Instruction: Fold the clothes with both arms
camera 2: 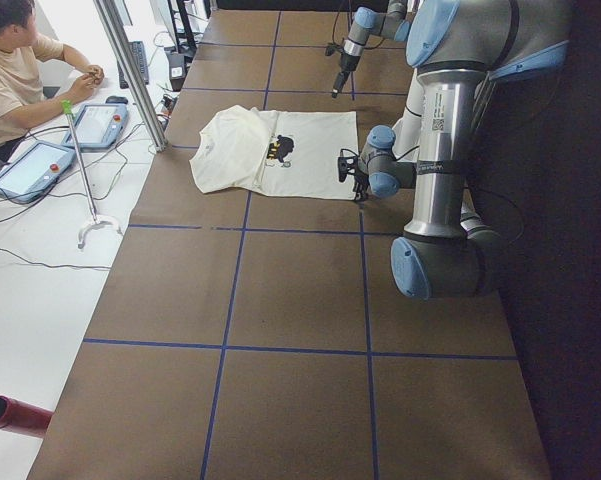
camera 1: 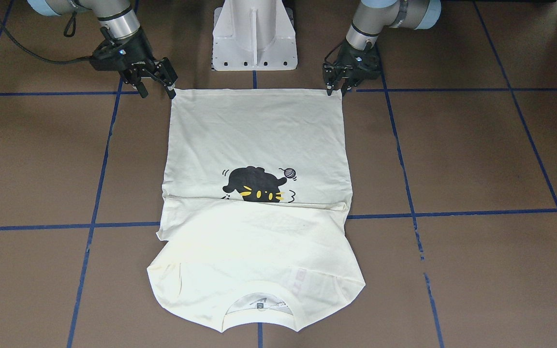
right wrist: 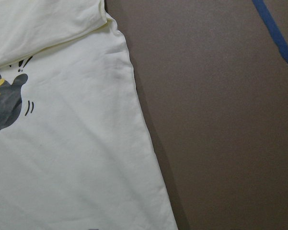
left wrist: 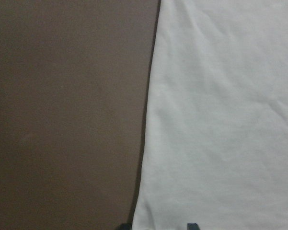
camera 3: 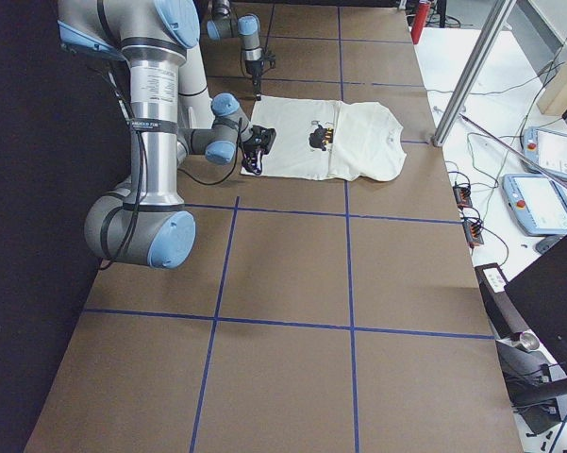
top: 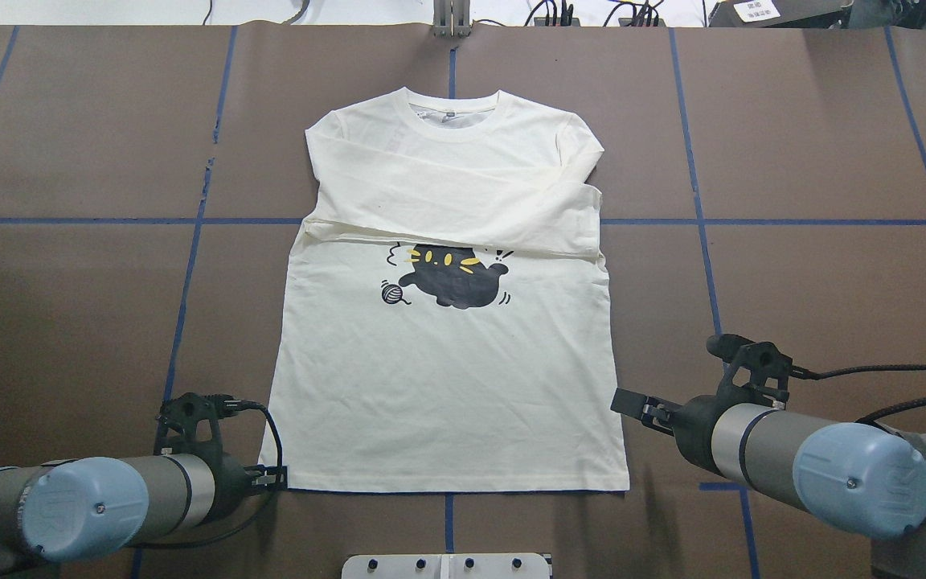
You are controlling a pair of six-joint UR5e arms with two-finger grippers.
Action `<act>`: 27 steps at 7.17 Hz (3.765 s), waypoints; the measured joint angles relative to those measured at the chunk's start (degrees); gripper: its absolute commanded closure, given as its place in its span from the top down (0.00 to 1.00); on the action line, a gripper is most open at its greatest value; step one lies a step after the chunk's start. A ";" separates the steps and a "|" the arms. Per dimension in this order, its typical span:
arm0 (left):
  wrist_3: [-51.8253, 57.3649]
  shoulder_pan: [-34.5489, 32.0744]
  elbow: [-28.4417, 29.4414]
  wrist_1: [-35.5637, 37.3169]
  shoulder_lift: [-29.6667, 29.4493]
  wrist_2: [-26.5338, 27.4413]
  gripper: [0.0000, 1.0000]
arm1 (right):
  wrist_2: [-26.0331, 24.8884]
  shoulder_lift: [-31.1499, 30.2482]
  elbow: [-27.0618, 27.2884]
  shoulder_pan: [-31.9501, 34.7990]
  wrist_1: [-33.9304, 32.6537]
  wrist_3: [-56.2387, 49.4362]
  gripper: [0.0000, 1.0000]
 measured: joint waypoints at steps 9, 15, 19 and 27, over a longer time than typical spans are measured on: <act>0.38 -0.35 -0.56 0.19 -0.39 1.96 0.00 | -2.92 0.41 -0.19 -4.86 -4.35 9.59 0.65; 0.38 -0.33 -0.71 0.17 -0.66 6.63 0.00 | -5.90 5.81 -2.11 -8.94 -13.55 12.06 0.55; 0.43 -0.34 -0.66 0.17 -0.65 6.71 0.00 | -6.14 5.89 -3.67 -10.47 -13.63 12.13 0.38; 4.26 -1.36 -6.82 5.26 -0.51 3.82 0.00 | -5.83 5.98 4.39 -9.93 -19.60 12.50 0.00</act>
